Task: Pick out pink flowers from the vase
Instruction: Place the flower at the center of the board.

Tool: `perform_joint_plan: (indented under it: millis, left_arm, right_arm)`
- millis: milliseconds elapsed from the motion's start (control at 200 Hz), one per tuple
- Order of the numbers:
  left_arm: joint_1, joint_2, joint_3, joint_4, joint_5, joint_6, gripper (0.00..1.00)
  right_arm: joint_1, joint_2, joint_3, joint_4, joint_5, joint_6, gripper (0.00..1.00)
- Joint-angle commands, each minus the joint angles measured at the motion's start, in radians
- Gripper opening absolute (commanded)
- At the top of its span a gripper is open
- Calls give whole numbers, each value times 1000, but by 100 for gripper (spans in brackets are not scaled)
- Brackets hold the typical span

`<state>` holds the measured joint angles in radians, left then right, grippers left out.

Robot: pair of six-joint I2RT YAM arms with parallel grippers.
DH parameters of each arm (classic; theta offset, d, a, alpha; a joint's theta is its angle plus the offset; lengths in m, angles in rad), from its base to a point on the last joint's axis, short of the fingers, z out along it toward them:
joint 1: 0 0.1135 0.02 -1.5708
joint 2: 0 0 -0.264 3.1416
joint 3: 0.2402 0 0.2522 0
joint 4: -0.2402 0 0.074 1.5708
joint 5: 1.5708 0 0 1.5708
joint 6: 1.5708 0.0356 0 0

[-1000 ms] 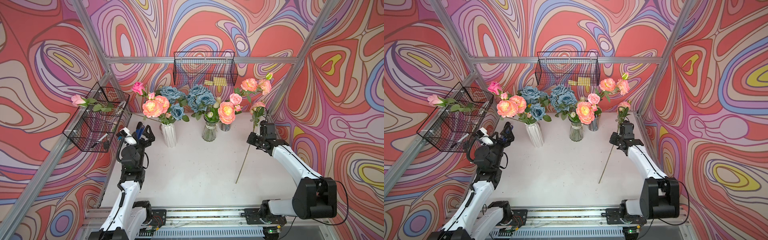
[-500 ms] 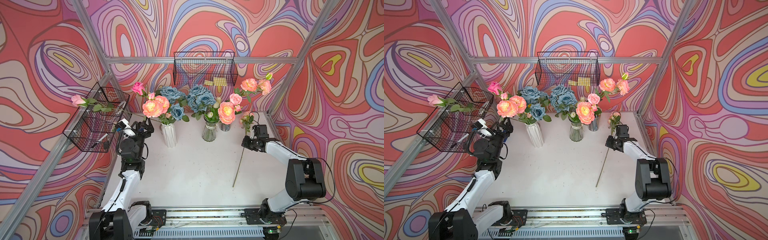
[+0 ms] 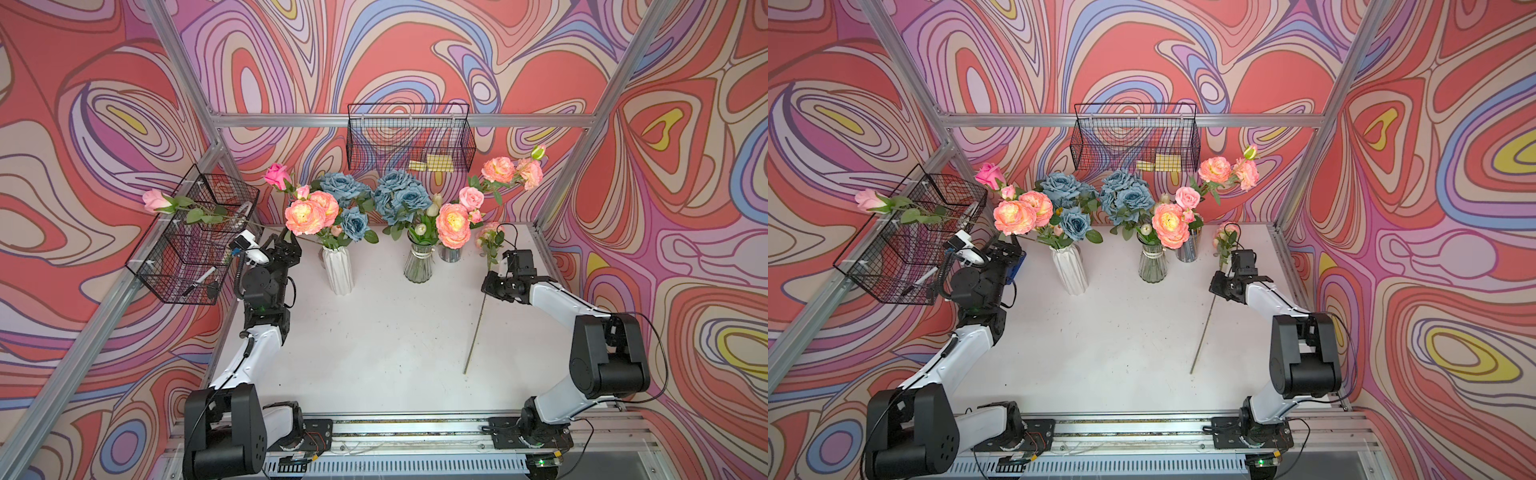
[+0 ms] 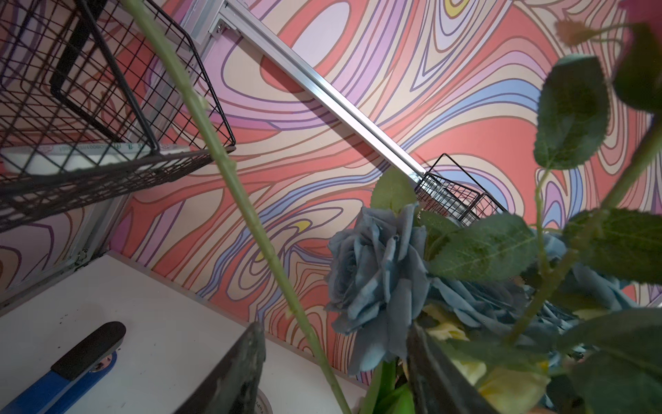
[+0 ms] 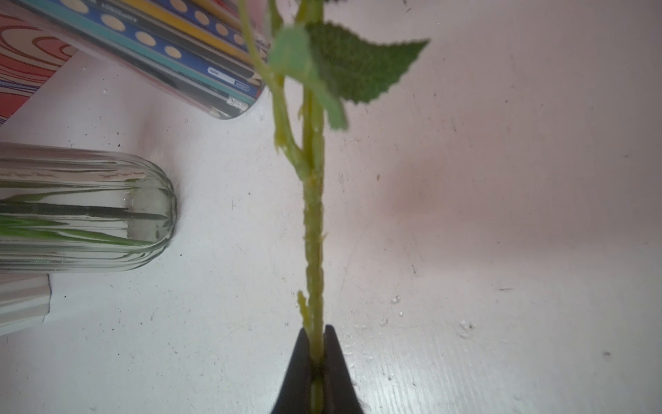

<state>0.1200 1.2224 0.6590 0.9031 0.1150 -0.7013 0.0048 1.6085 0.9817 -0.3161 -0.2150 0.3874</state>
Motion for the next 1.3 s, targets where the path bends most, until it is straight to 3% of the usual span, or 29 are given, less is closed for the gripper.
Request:
perform_joint_plan:
  millis: [0,140,476,931,1057,1292]
  left_arm:
    - [17,27,41,117,30,-54,50]
    - [24,46,57,132,51,-81,38]
    - [32,29,62,107,59,-84,21]
    - [33,5,155,-1,105,-27,8]
    - [32,-8,198,-66,125,2,0]
    - [32,-42,303,-246,138,71,0]
  right_arm:
    - [-5,26,-8,19,7,-3,0]
    - [-5,35,-9,5,55,-21,0]
    - [-5,82,14,5,64,-18,0]
    - [-5,124,48,-29,67,-33,0]
    - [-5,157,82,-57,34,-48,0]
    - [-5,188,92,-82,22,-55,0]
